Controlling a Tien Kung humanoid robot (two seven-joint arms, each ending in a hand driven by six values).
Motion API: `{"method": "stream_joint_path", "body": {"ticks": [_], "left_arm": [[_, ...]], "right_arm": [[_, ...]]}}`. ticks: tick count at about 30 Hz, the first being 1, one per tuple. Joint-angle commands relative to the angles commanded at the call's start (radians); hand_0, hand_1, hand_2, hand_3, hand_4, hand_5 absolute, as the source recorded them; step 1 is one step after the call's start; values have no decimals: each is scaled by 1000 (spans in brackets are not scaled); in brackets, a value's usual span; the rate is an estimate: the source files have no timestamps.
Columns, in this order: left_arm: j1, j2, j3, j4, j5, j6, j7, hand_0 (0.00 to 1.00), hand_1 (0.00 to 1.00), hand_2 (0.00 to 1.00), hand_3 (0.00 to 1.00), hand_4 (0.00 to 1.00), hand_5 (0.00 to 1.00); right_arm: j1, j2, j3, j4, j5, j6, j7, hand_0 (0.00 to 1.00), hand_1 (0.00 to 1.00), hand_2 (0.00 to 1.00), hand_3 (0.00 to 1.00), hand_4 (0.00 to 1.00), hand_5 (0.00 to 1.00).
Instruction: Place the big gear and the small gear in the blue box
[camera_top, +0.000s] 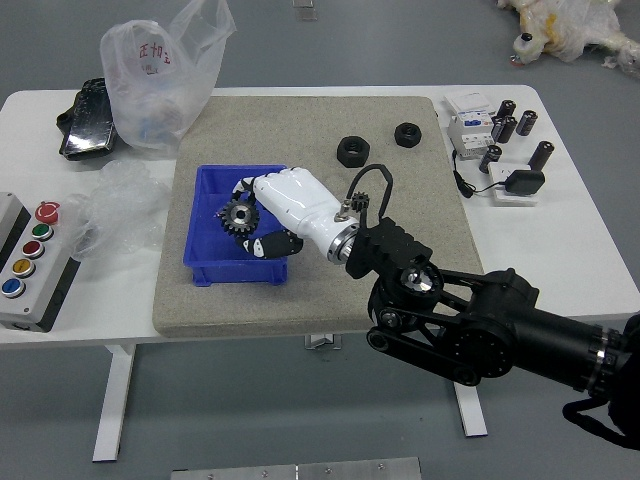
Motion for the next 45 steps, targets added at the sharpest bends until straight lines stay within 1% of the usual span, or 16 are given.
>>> {"method": "stream_joint_path", "body": {"ticks": [1, 2, 7, 8, 13, 14, 19, 20, 25, 27, 31, 32, 33, 37, 38, 45], "left_arm": [[0, 0, -1, 0, 1, 0, 0, 710, 530, 540, 671, 690, 490], [0, 1, -2, 0, 2, -1, 1, 710, 530, 541, 670, 690, 490], [1, 1, -4, -1, 6, -3, 3, 710, 530, 541, 670, 690, 490], [1, 0, -4, -1, 5, -3, 3, 710, 530, 540, 669, 691, 489], [0, -1, -7, -2, 8, -4, 6, 710, 530, 540, 669, 691, 489], [0, -1, -9, -2, 10, -5, 7, 710, 529, 539, 669, 690, 488], [-2, 0, -13, -3, 17, -9, 8, 710, 529, 539, 669, 690, 488], [-2, 0, -14, -3, 18, -9, 9, 710, 529, 538, 669, 690, 488], [-1, 0, -17, -3, 22, -12, 11, 710, 529, 538, 669, 690, 488], [-1, 1, -17, -3, 23, -13, 11, 710, 529, 538, 669, 691, 487], [-2, 1, -16, -3, 23, -13, 11, 710, 529, 538, 669, 691, 487], [-3, 1, -16, -3, 23, -13, 11, 710, 530, 538, 669, 690, 485], [-4, 1, -17, -3, 25, -14, 11, 710, 530, 538, 669, 690, 485], [-5, 2, -19, -4, 29, -15, 10, 710, 530, 538, 669, 690, 485], [-6, 2, -19, -4, 30, -16, 10, 710, 530, 537, 669, 691, 485], [-9, 3, -19, -4, 31, -16, 9, 711, 531, 537, 669, 691, 485]], "right_arm": [[6, 8, -2, -9, 1, 1, -1, 671, 589, 530, 536, 508, 2], [11, 16, -4, -19, 4, 3, -3, 733, 732, 696, 636, 387, 198], [24, 38, -16, -61, 20, 17, -11, 733, 732, 696, 636, 387, 198], [23, 41, -18, -66, 23, 19, -12, 820, 827, 841, 747, 515, 200], [17, 49, -31, -76, 38, 30, -21, 820, 827, 841, 747, 515, 200], [16, 50, -32, -76, 40, 34, -25, 853, 871, 894, 878, 796, 303], [12, 47, -27, -76, 50, 48, -38, 853, 871, 894, 878, 796, 303], [11, 45, -24, -74, 51, 49, -39, 860, 879, 910, 906, 854, 325], [11, 38, -5, -67, 55, 53, -41, 860, 879, 910, 906, 854, 325], [11, 34, 2, -67, 58, 53, -41, 866, 890, 925, 939, 908, 355], [16, 22, 25, -70, 79, 28, -29, 866, 890, 925, 939, 908, 355], [20, 17, 36, -73, 90, 17, -23, 807, 854, 875, 888, 902, 383], [26, 11, 48, -78, 105, 5, -16, 807, 854, 875, 888, 902, 383], [62, -9, 85, -135, 155, -31, 4, 807, 854, 875, 888, 902, 383], [75, -14, 84, -157, 172, -34, 6, 757, 798, 812, 826, 858, 362], [136, -37, -27, -302, 283, -24, 16, 738, 788, 797, 812, 848, 337]]}}
